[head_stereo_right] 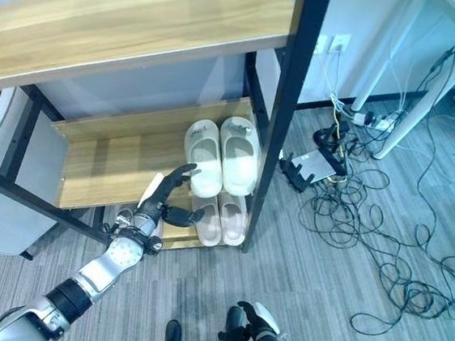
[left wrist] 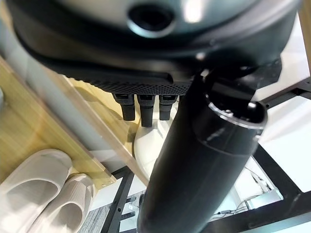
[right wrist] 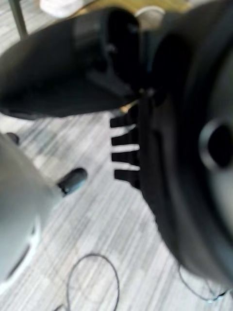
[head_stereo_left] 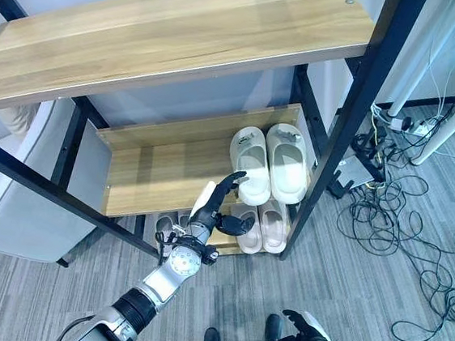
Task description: Arrange the slippers neatly on the shoe rack.
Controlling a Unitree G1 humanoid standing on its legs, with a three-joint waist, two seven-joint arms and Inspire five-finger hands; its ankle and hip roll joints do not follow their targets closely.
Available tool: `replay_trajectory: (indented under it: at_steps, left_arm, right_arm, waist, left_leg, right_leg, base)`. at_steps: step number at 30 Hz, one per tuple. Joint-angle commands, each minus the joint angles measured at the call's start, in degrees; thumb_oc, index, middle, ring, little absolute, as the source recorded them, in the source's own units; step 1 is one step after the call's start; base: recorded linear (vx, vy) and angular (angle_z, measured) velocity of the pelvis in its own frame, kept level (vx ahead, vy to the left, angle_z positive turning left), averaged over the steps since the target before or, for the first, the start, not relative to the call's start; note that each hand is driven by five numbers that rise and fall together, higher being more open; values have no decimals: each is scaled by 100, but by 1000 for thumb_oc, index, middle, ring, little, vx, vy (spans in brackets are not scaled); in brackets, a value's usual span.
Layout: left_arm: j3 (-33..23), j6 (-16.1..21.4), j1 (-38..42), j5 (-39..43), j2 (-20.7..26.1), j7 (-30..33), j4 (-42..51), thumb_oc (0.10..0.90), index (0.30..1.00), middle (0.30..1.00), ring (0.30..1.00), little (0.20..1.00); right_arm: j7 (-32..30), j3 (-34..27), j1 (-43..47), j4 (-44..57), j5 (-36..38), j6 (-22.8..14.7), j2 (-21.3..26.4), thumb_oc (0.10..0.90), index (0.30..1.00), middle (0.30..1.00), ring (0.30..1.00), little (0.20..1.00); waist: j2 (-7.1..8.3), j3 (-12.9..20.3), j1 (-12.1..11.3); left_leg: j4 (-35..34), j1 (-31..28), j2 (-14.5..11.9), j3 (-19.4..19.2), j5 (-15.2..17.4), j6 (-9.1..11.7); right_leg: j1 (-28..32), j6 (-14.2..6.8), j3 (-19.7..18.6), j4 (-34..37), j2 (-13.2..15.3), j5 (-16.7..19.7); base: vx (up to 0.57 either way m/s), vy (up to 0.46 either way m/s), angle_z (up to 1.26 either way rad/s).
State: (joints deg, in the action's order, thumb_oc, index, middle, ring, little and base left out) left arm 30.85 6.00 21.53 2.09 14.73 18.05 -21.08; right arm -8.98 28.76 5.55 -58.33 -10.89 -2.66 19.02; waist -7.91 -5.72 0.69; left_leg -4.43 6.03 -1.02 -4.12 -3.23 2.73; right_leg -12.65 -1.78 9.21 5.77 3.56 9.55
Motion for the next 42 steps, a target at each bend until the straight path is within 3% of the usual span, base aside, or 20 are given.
replay_trajectory:
  at_steps: [1,12,22,29,35,42]
  left_arm:
    - [-330,548,850,-78,39,31,492,800,900,900,900,900]
    - [-678,699,-523,408,621,-603,1494,800,900,900,900,900]
    - [-631,500,-2022,516,802,-1319,960,800,900,900,900,900]
    - [-540,291,-2416,-265,653,-1495,-755,800,900,900,900,900]
    - [-744,76,-2230,-1120,65,-1173,-3533,800,900,900,900,900]
    - [-1043,-49,-2113,-1334,-190,-1014,-4696,800,900,900,900,900]
  right_arm:
    - [-66,7,128,-114,74,-189,-169,800,900,900,900,900]
    - [43,-140,110,-339,69,-114,-407,800,900,900,900,900]
    - [23,-427,-98,-557,105,-80,-456,800,900,900,900,900]
    - [59,-559,-380,-817,110,-123,-521,800,900,900,900,900]
    - [83,-564,-477,-1018,122,-190,-578,800,900,900,900,900]
    - [142,-533,-401,-1126,143,-167,-672,800,900,900,900,900]
  waist:
    - [115,212,-120]
    - [253,431,-515]
    - [522,623,-930]
    - [730,660,-1066]
    - [819,689,-980]
    - [833,728,-889]
  left_leg:
    - [-57,328,-55,326,-57,285]
    - [-57,18,-39,614,-38,339]
    - [-57,-181,29,1095,-81,374]
    - [-57,-271,32,1284,-85,370]
    - [-57,-269,20,1192,-71,344]
    - [-57,-373,14,1072,25,293]
  right_leg:
    - [407,-392,265,-77,228,-968]
    - [933,-369,693,-77,273,-1051]
    - [1462,-318,1360,-77,295,-1124]
    - [1722,-297,1637,-77,274,-1193]
    - [1683,-316,1617,-77,293,-1169]
    - [1684,-326,1463,-77,306,-1149]
  base:
    - [0,0,0]
    - [-1,-20,13]
    - [-15,-11,33]
    - [0,-6,19]
    - [-11,23,13]
    - [3,22,-6]
